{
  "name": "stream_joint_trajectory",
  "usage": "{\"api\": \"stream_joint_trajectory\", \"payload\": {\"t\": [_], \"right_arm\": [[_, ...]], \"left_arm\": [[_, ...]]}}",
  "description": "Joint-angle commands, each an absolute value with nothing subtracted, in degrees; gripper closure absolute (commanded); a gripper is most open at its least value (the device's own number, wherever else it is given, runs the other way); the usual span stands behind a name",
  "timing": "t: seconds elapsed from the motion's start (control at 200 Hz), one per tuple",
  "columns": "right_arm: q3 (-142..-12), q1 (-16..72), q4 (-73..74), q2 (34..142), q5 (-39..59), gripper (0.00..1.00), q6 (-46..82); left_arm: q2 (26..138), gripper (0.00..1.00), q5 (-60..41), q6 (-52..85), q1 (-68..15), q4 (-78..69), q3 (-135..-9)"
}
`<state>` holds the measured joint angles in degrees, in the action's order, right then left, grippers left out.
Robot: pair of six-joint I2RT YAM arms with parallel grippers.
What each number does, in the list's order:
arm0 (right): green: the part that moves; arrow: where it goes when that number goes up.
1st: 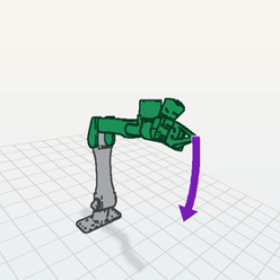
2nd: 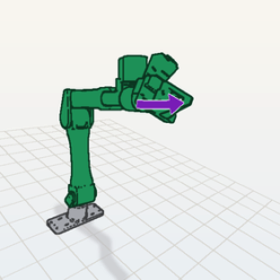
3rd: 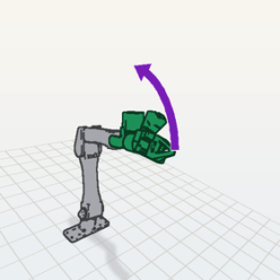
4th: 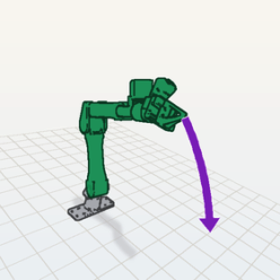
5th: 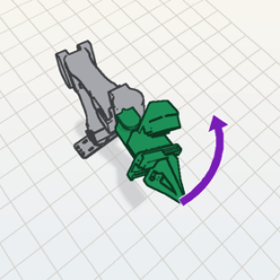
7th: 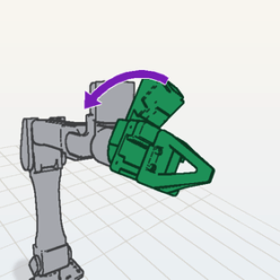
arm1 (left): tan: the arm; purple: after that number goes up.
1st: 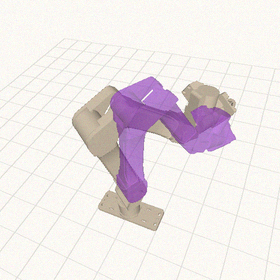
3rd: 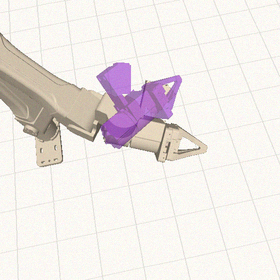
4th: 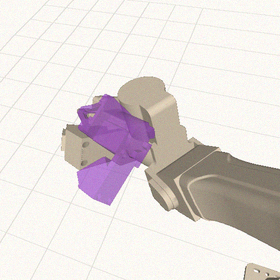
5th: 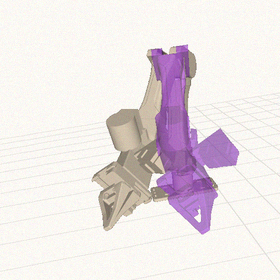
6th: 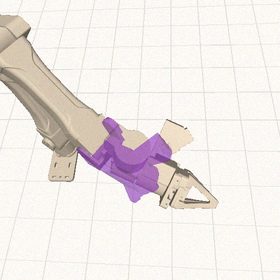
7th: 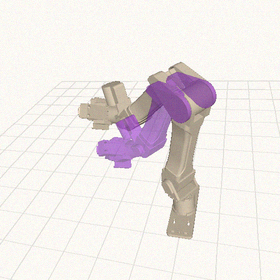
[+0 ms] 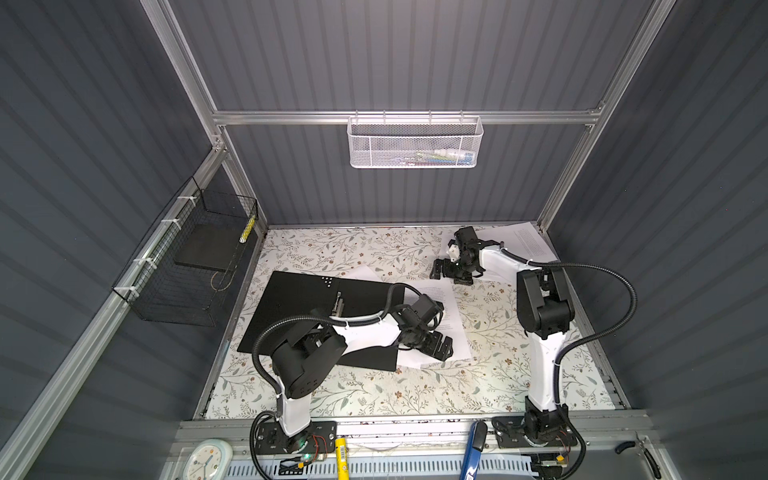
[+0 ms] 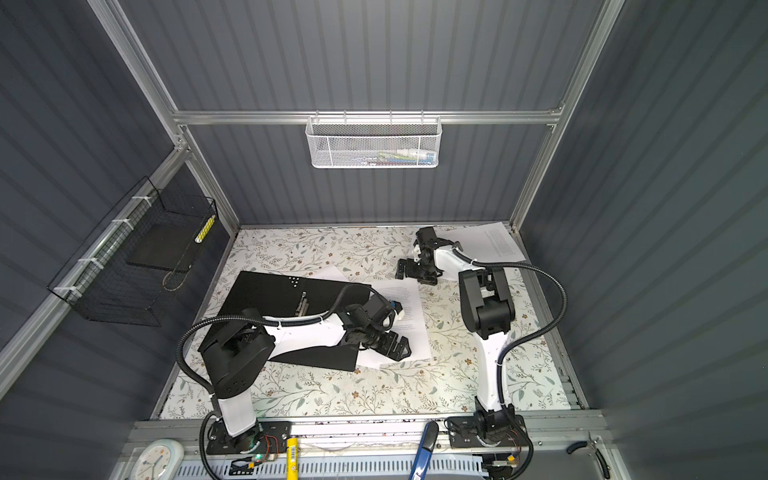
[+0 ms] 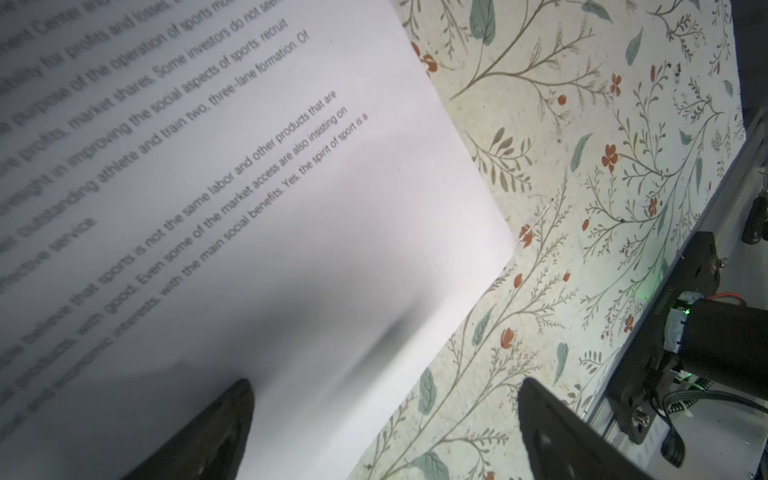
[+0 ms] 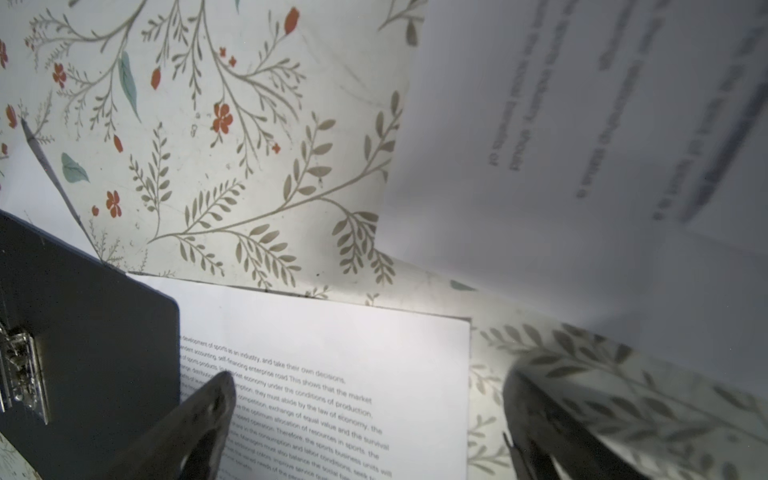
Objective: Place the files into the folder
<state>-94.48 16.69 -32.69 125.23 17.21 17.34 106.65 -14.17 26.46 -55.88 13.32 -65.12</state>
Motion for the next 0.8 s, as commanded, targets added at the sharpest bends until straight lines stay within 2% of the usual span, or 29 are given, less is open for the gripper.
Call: {"api": "stream_joint_trajectory", "payload": {"t": [0.0,0.205,0.33,0.54,0.795], "right_arm": [[-95.77,18.51,-38.84,128.75,18.03,0.01,15.09],[-97.26,20.17,-40.58,130.43,18.64,0.01,14.33],[-95.74,20.32,-40.87,129.67,22.38,0.01,14.95],[-82.27,19.85,-31.28,121.09,31.71,0.01,18.85],[-66.32,19.38,-18.98,108.71,35.79,0.01,25.0]], "left_arm": [[108.07,0.0,-13.47,25.44,-55.45,18.83,-62.95],[108.19,0.0,-13.79,25.31,-55.46,18.42,-62.98],[108.2,0.0,-13.61,25.23,-55.43,18.37,-63.04],[108.49,0.0,-13.11,25.07,-55.24,17.84,-62.68],[108.53,0.0,-13.19,25.05,-54.46,17.13,-61.92]]}}
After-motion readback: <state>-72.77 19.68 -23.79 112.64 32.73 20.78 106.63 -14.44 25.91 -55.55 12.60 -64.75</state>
